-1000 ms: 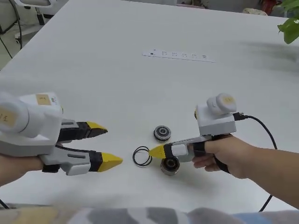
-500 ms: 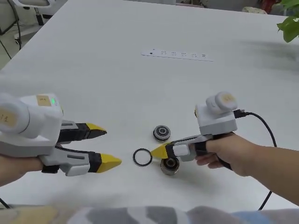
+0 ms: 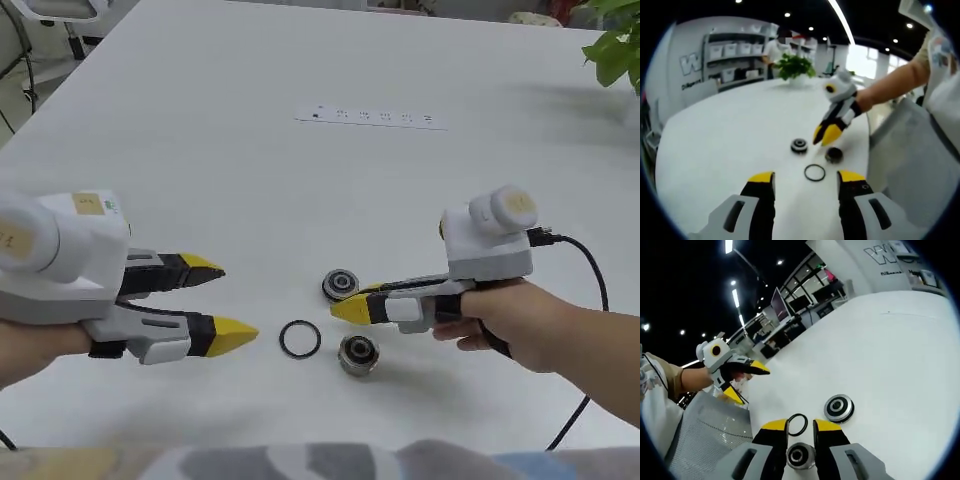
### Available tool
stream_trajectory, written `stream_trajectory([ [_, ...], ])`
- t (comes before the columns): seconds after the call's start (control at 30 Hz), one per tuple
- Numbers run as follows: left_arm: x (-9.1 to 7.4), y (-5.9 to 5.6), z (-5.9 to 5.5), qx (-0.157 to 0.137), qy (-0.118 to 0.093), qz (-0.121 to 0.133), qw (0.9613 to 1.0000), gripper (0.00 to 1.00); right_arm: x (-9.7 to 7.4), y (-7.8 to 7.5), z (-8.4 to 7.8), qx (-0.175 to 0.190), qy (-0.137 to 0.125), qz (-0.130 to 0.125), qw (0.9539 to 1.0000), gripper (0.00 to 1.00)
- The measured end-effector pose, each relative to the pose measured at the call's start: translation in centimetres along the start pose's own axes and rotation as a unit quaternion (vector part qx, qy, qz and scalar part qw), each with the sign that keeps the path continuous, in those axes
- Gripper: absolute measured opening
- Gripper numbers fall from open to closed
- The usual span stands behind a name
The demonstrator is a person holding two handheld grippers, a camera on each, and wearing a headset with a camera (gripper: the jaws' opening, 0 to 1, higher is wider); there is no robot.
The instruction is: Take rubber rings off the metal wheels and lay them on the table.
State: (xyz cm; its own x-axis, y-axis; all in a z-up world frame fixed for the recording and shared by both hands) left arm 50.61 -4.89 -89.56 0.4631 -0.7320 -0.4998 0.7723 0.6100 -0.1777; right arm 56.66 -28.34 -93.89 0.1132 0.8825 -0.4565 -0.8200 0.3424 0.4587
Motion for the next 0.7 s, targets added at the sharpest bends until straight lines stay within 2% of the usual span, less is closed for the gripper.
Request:
stream_trajectory([
  [0.43,2.0,0.9,2.0,0.009,-0.003,-0.009,0.9999,0.5,-2.3,-0.8,0.6,-0.044,-0.029,-0.041,0.9978,0.29],
  [0.7,3.6,1.4,3.1,0.009,-0.005,-0.015,0.9998,0.48,-2.6,-1.5,0.3,-0.068,-0.03,-0.056,0.9956,0.34],
])
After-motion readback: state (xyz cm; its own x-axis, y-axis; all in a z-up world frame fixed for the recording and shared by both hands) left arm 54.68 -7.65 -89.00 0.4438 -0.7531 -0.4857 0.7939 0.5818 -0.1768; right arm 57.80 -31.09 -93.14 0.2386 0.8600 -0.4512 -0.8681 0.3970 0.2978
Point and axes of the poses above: the centre of the closed fingertips' face, and the gripper's own axes: x roughly forward along the fingers, y roughly to its left, z roughly out of its top, the point moved 9 cm from there along -x, roughly backward along the fingers, and after that the axes turned 6 degrees about -x, right-handed, at the moved point
